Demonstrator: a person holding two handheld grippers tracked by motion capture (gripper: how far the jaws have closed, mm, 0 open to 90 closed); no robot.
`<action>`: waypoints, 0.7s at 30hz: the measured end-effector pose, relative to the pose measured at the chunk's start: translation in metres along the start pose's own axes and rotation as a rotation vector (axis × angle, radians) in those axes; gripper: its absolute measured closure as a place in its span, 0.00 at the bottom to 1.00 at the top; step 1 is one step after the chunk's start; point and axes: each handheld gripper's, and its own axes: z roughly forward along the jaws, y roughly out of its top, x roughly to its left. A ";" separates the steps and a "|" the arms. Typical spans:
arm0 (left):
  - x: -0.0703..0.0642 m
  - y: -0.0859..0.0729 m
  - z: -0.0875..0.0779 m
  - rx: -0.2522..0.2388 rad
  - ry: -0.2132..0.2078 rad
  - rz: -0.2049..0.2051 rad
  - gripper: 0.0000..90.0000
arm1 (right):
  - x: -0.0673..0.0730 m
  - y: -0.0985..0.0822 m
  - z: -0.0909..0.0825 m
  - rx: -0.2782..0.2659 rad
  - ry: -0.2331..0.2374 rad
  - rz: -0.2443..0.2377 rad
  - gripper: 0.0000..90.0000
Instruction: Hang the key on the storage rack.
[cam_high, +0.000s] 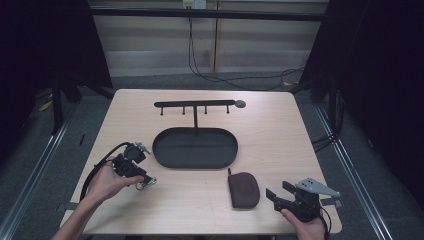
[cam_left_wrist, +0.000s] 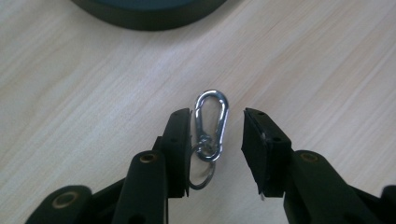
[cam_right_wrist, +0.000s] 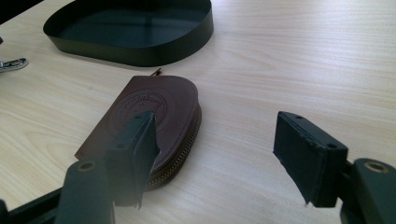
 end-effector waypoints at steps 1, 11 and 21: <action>0.001 0.001 0.001 0.004 -0.002 0.005 0.71 | 0.000 0.000 0.000 0.001 0.001 -0.001 0.34; 0.006 0.007 0.015 0.060 -0.016 0.019 0.69 | 0.000 0.000 0.001 0.007 -0.001 0.000 0.34; 0.004 0.010 0.024 0.096 0.010 0.025 0.67 | 0.000 0.000 0.002 0.008 0.005 0.001 0.34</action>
